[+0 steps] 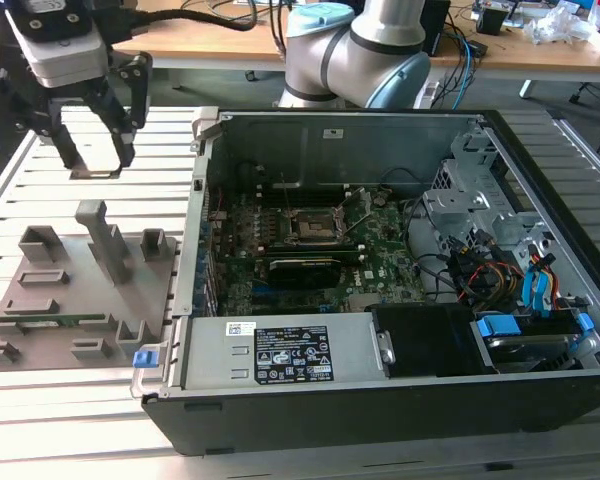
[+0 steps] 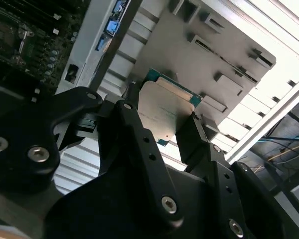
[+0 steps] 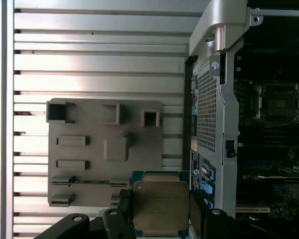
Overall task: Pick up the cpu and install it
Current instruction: 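Pick up the cpu and move it towards the insertion slot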
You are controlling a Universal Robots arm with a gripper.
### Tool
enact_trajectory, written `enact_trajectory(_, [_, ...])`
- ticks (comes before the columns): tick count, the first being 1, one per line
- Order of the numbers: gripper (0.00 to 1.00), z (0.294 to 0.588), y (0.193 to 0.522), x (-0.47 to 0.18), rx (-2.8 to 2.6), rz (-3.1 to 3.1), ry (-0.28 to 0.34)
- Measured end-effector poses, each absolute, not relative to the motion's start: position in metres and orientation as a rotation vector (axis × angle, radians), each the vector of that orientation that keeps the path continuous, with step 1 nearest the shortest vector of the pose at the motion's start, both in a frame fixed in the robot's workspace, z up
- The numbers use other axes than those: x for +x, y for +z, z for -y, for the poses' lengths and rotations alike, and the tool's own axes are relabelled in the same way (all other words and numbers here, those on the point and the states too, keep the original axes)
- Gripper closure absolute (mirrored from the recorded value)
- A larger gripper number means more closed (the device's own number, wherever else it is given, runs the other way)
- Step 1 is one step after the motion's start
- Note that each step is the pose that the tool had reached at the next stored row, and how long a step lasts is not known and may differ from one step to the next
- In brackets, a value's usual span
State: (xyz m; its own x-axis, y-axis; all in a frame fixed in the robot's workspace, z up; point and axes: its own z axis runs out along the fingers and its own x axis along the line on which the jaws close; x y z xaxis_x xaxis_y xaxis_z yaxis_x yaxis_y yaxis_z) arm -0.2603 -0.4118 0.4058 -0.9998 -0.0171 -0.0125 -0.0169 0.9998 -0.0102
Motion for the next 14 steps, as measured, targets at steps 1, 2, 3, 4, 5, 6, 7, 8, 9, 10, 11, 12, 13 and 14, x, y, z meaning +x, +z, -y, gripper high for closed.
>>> enact_trajectory(1, [0.45, 0.412, 0.406, -0.258, -0.027, -3.129, -0.016])
enact_trajectory(2, [0.45, 0.412, 0.406, -0.251, -0.027, -3.129, -0.016])
enact_trajectory(3, [0.45, 0.412, 0.406, -0.248, -0.027, -3.129, -0.016])
enact_trajectory(4, [0.45, 0.412, 0.406, -0.246, -0.027, -3.129, -0.016])
enact_trajectory(5, [0.45, 0.412, 0.406, -0.241, -0.027, -3.129, -0.016])
enact_trajectory(6, [0.45, 0.412, 0.406, -0.238, -0.027, -3.129, -0.016])
enact_trajectory(7, [0.45, 0.412, 0.406, -0.235, -0.027, -3.129, -0.016])
enact_trajectory(8, [0.45, 0.412, 0.406, -0.229, -0.027, -3.129, -0.016])
enact_trajectory(9, [0.45, 0.412, 0.406, -0.223, -0.027, -3.129, -0.016])
enact_trajectory(10, [0.45, 0.412, 0.406, -0.215, -0.027, -3.129, -0.016])
enact_trajectory(11, [0.45, 0.412, 0.406, -0.208, -0.027, -3.129, -0.016])
enact_trajectory(12, [0.45, 0.412, 0.406, -0.201, -0.027, -3.129, -0.016])
enact_trajectory(13, [0.45, 0.412, 0.406, -0.193, -0.027, -3.129, -0.016])
enact_trajectory(14, [0.45, 0.412, 0.406, -0.184, -0.027, -3.129, -0.016])
